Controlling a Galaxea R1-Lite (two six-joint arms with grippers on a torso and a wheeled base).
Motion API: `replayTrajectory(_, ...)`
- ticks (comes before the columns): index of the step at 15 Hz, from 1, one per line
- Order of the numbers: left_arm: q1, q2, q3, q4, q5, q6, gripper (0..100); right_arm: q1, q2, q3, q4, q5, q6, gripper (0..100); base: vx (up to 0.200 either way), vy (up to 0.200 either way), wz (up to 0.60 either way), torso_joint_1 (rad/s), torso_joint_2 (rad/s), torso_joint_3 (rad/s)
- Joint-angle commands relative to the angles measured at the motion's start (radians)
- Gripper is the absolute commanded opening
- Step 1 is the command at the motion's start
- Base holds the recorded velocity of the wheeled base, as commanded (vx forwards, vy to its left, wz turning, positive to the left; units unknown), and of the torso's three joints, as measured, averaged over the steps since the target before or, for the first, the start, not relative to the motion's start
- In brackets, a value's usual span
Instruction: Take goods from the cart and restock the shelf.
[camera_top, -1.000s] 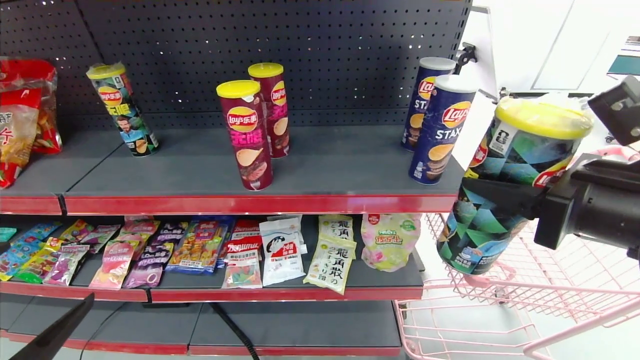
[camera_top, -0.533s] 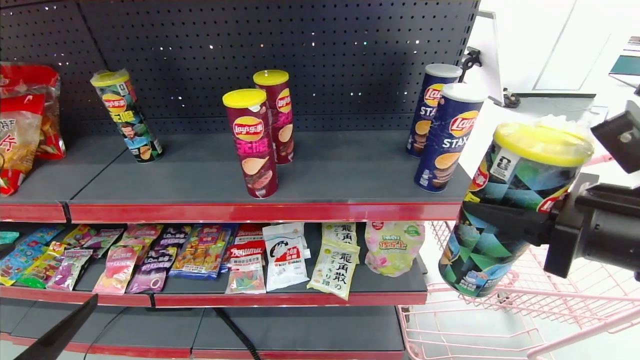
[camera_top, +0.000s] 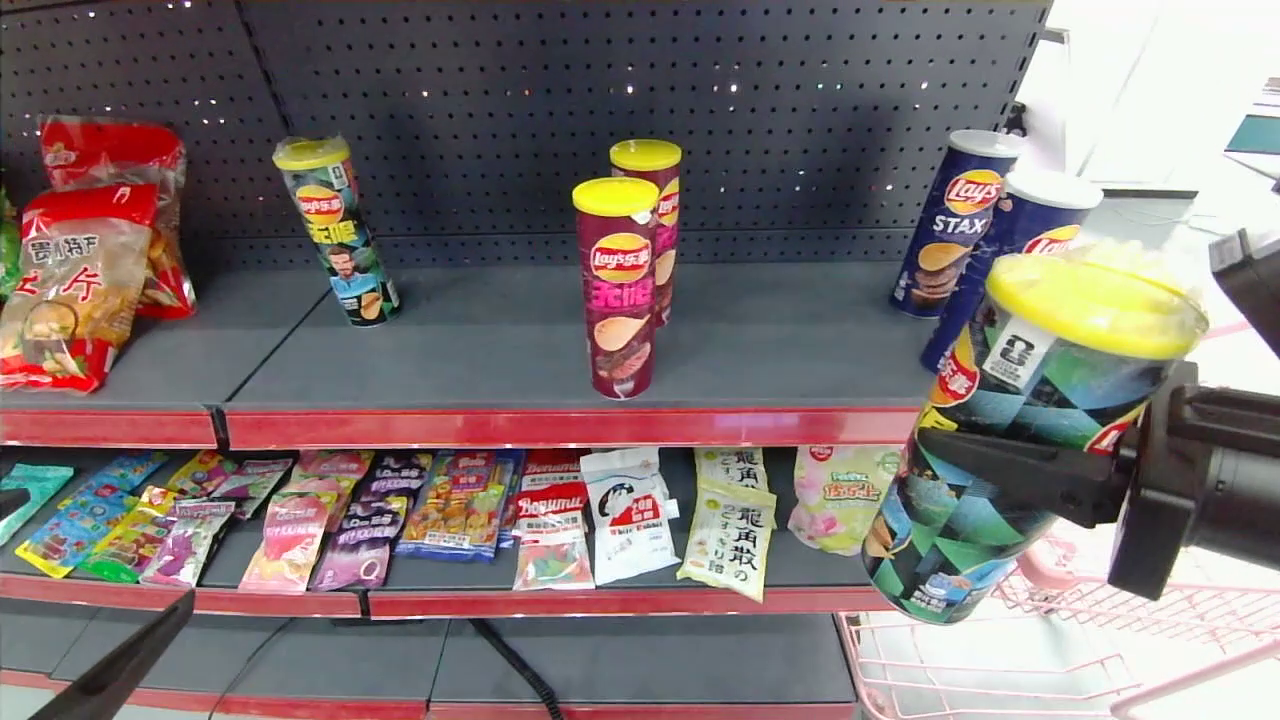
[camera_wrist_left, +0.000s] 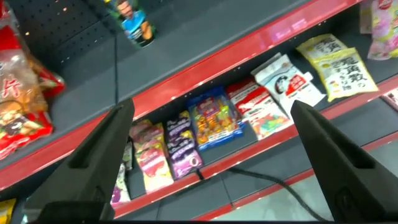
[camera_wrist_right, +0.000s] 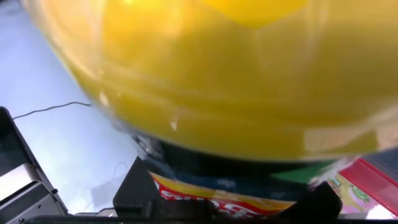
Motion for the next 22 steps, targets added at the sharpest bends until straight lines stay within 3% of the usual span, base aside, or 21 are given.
replayTrajectory(1,0.0,0.0,0.001,-0.001,0.0,0.0,100,0.006,0.0,0.003,-0.001,0.0,0.0,0,0.0,0.2,0.0,0.002,0.0,0.002)
replayTrajectory(22,0.0,-0.006,-0.001,-0.001,0.008,0.001,100,0.047,-0.026,-0.002,-0.001,0.001,-0.046,0,0.0,0.2,0.0,0.002,0.0,0.002)
